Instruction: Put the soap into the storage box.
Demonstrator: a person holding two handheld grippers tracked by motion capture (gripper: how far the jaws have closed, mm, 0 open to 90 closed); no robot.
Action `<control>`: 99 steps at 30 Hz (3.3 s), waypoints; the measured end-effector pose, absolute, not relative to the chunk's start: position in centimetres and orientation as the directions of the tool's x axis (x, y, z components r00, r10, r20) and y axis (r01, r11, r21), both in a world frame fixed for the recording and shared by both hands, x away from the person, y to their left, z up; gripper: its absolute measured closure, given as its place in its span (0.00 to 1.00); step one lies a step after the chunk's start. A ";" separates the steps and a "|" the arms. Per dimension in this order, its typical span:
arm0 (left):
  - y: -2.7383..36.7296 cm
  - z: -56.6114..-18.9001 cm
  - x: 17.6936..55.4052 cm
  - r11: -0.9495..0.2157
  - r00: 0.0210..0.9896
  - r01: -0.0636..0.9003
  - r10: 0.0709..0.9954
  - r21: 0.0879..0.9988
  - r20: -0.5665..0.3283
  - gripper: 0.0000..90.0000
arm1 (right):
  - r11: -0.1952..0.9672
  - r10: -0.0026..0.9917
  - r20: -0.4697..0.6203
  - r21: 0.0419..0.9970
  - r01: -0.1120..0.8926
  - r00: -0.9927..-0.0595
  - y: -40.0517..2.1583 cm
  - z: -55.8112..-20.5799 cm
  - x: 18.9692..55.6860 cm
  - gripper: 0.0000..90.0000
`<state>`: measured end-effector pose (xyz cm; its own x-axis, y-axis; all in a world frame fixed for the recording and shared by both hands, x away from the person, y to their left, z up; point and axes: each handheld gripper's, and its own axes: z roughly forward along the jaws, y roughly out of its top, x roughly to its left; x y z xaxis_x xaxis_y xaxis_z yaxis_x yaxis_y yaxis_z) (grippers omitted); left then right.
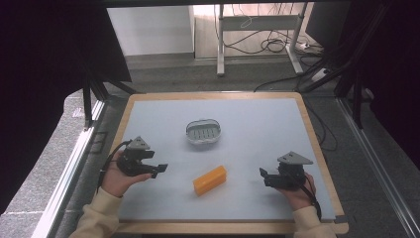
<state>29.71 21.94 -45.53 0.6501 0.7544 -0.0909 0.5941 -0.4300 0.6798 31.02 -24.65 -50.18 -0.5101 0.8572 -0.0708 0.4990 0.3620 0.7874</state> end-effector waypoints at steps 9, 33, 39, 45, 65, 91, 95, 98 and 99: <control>21.3 -44.2 29.2 -0.455 0.673 0.575 0.736 0.680 -0.076 0.30 | 0.338 0.872 -0.061 0.791 0.509 -0.485 -24.9 -50.2 31.0 0.14; 18.0 -42.6 29.1 -0.527 0.730 0.537 0.682 0.659 -0.049 0.30 | 0.347 0.870 -0.072 0.793 0.501 -0.488 -25.0 -50.2 31.0 0.14; 16.9 -42.8 29.3 -0.540 0.743 0.530 0.668 0.654 -0.051 0.30 | 0.348 0.870 -0.074 0.794 0.499 -0.488 -25.0 -50.2 31.0 0.14; 15.9 -43.2 29.5 -0.549 0.750 0.529 0.659 0.647 -0.055 0.30 | 0.346 0.870 -0.075 0.798 0.494 -0.488 -25.0 -50.1 31.0 0.14; 13.2 -43.4 29.8 -0.589 0.781 0.513 0.622 0.625 -0.055 0.30 | 0.349 0.870 -0.081 0.799 0.489 -0.487 -25.1 -50.0 30.9 0.14; 9.2 -44.5 30.2 -0.632 0.813 0.486 0.581 0.603 -0.046 0.30 | 0.359 0.870 -0.097 0.796 0.487 -0.483 -25.0 -50.0 30.9 0.15; 8.6 -44.9 30.3 -0.638 0.815 0.489 0.578 0.595 -0.049 0.30 | 0.356 0.871 -0.097 0.799 0.484 -0.481 -25.0 -50.0 30.9 0.15; 8.0 -45.4 30.4 -0.647 0.816 0.495 0.575 0.580 -0.055 0.30 | 0.358 0.871 -0.098 0.798 0.486 -0.481 -25.0 -50.0 30.9 0.15; 8.0 -45.4 30.4 -0.647 0.816 0.495 0.575 0.580 -0.055 0.30 | 0.357 0.871 -0.097 0.798 0.486 -0.481 -25.0 -50.0 30.9 0.15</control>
<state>30.41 8.03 -45.39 0.8164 0.5749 -0.0548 0.4947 -0.6471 0.5802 30.87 -25.02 -50.00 -0.4810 0.8713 -0.0974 0.4855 0.3573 0.7979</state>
